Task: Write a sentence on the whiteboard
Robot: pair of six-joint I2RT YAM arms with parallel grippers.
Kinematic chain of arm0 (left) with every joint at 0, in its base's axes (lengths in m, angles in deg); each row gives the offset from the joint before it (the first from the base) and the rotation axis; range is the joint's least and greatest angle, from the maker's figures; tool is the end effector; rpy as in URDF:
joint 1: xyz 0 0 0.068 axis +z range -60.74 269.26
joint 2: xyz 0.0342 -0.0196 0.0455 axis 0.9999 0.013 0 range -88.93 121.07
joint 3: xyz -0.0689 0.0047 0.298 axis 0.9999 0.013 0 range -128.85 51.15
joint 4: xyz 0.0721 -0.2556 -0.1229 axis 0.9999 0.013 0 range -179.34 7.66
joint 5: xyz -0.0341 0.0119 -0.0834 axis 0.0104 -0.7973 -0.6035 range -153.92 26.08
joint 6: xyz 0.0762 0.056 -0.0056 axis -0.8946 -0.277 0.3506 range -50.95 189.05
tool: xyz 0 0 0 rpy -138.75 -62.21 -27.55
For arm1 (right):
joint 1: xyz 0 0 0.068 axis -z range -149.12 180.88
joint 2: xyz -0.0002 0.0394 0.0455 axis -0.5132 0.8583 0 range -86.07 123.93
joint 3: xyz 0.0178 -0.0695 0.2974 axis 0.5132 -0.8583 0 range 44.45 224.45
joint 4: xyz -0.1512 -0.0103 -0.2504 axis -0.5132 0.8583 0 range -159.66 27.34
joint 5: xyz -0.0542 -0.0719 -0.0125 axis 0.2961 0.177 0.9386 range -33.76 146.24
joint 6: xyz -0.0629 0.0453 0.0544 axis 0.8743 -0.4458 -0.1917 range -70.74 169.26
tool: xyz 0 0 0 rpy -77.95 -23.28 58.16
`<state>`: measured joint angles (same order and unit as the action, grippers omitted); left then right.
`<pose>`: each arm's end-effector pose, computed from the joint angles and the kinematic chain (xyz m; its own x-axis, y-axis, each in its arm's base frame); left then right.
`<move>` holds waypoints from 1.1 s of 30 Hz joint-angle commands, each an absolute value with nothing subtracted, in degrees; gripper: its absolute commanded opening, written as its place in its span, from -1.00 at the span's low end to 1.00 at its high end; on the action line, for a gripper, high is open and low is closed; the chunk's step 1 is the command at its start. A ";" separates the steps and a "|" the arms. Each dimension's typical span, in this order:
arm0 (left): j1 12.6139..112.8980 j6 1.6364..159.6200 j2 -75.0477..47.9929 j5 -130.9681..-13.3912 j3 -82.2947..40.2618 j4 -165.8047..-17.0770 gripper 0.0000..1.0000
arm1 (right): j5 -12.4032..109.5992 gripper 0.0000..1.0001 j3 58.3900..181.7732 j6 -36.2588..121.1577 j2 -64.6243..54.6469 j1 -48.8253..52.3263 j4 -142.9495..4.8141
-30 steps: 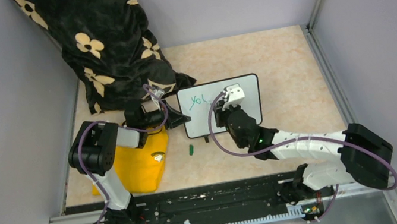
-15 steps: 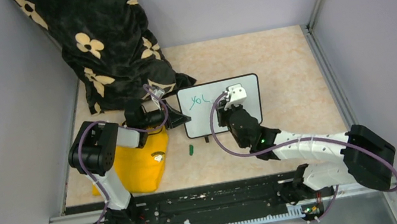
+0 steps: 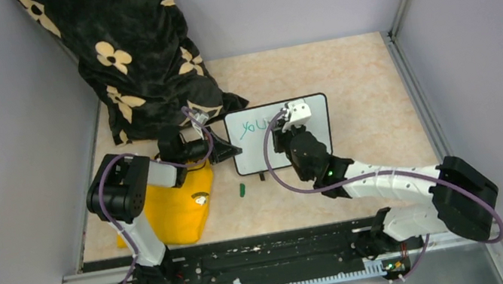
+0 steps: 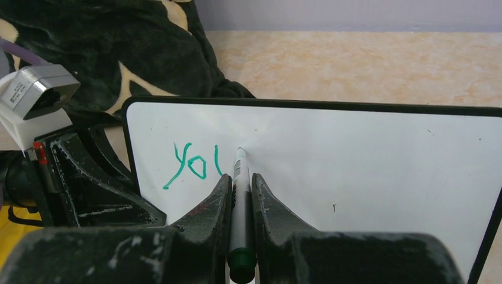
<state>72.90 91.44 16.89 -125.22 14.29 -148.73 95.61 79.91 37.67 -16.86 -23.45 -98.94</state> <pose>0.3344 -0.1765 0.1432 -0.5153 -0.0394 -0.8561 0.8316 0.2186 -0.5106 0.2299 0.2271 0.2767 -0.0966 0.1318 -0.9866 -0.2447 0.9576 0.1519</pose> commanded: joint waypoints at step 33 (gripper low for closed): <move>71.77 86.46 17.10 -122.48 14.05 -144.20 -1.00 | 95.51 -1.00 74.74 37.43 -29.66 -21.57 -96.18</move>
<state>72.37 90.61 16.80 -125.06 14.07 -147.82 94.52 74.05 37.08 -29.97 -22.07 -93.69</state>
